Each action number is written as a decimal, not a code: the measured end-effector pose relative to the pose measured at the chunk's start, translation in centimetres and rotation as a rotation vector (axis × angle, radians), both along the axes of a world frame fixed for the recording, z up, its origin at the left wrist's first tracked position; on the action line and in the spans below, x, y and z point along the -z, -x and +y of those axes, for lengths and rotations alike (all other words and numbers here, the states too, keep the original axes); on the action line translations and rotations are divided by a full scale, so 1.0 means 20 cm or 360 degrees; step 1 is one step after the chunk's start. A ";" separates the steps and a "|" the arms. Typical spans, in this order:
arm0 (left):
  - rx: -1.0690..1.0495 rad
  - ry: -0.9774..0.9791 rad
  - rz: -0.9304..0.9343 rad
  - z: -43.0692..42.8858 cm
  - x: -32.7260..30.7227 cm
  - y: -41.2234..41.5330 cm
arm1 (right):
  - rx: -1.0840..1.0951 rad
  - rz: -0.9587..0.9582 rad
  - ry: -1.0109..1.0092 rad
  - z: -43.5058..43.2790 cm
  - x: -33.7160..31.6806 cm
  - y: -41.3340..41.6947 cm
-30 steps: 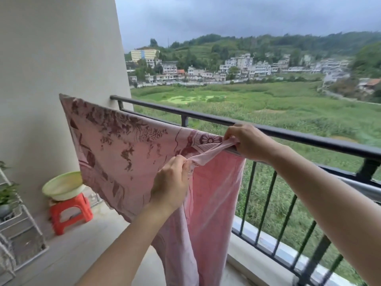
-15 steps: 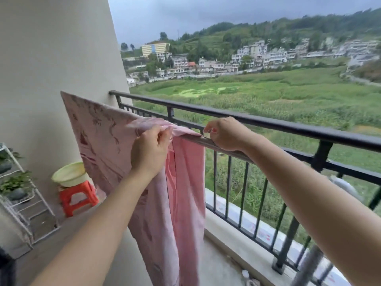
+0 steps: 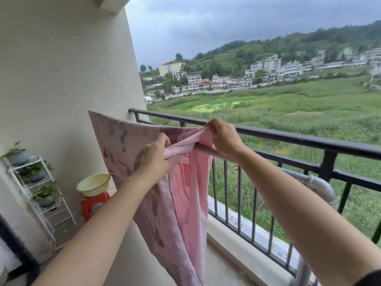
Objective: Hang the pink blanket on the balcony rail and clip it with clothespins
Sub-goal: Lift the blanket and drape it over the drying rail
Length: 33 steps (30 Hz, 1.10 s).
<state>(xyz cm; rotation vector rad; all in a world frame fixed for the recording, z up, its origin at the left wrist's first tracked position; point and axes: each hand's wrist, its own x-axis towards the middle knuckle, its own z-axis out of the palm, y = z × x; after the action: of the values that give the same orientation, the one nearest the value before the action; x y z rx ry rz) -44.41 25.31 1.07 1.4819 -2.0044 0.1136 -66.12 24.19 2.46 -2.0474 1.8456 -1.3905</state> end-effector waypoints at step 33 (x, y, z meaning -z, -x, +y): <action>0.0076 -0.0020 0.0317 0.27 0.29 0.22 | 0.0583 0.0261 -0.0696 0.13 -0.14 0.30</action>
<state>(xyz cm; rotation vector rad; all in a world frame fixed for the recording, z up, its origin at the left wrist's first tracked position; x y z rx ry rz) -48.82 30.63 -4.71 1.3940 -1.8813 -0.0650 -72.12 26.78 5.28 -1.7065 2.4223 -0.7764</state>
